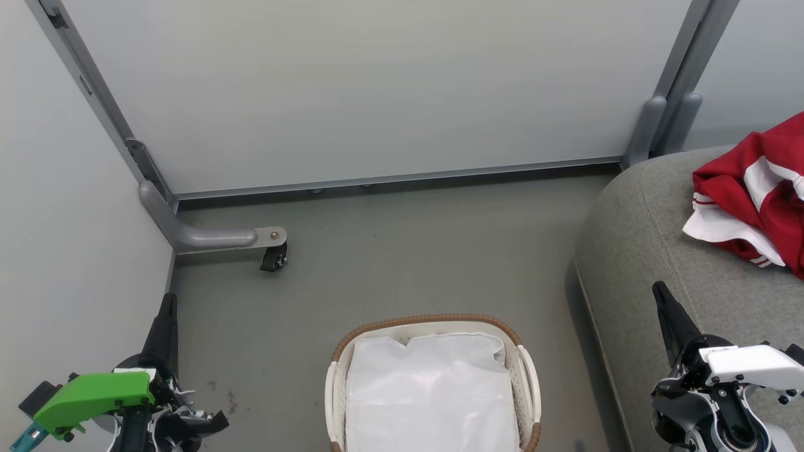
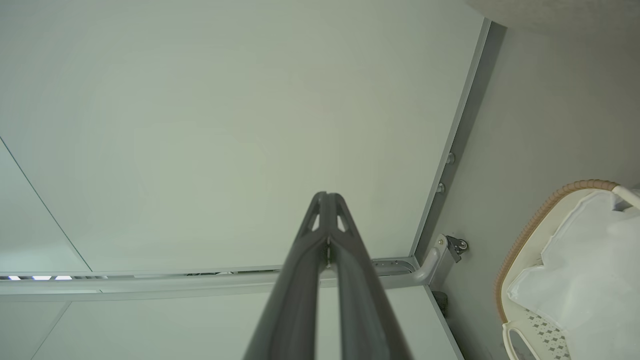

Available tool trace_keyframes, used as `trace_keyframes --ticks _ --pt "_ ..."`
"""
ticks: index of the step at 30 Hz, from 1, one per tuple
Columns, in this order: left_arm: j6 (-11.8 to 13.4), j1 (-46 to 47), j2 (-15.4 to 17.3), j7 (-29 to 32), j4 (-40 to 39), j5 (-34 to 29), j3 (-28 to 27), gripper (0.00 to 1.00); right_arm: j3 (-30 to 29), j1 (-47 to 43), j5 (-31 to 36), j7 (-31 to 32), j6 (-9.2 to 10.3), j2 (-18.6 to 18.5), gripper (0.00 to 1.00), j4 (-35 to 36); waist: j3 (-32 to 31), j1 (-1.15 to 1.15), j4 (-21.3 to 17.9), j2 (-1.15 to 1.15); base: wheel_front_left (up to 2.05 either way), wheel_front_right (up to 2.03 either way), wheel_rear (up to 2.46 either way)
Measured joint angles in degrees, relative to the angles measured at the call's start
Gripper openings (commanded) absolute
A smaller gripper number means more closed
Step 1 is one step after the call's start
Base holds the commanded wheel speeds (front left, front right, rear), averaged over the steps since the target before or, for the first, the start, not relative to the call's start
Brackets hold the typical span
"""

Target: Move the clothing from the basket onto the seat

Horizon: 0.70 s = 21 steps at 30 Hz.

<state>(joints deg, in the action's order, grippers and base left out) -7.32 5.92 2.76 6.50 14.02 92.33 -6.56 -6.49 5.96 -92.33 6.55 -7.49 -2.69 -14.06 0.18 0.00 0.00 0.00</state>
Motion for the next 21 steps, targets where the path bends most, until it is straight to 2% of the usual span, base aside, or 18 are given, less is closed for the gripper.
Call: trace_keyframes --ticks 21 --pt "0.0 0.0 0.0 0.0 0.0 0.0 0.0 0.00 0.0 0.0 0.0 0.0 0.00 0.0 0.00 0.0 0.0 0.00 0.0 0.00 0.00 0.00 0.00"
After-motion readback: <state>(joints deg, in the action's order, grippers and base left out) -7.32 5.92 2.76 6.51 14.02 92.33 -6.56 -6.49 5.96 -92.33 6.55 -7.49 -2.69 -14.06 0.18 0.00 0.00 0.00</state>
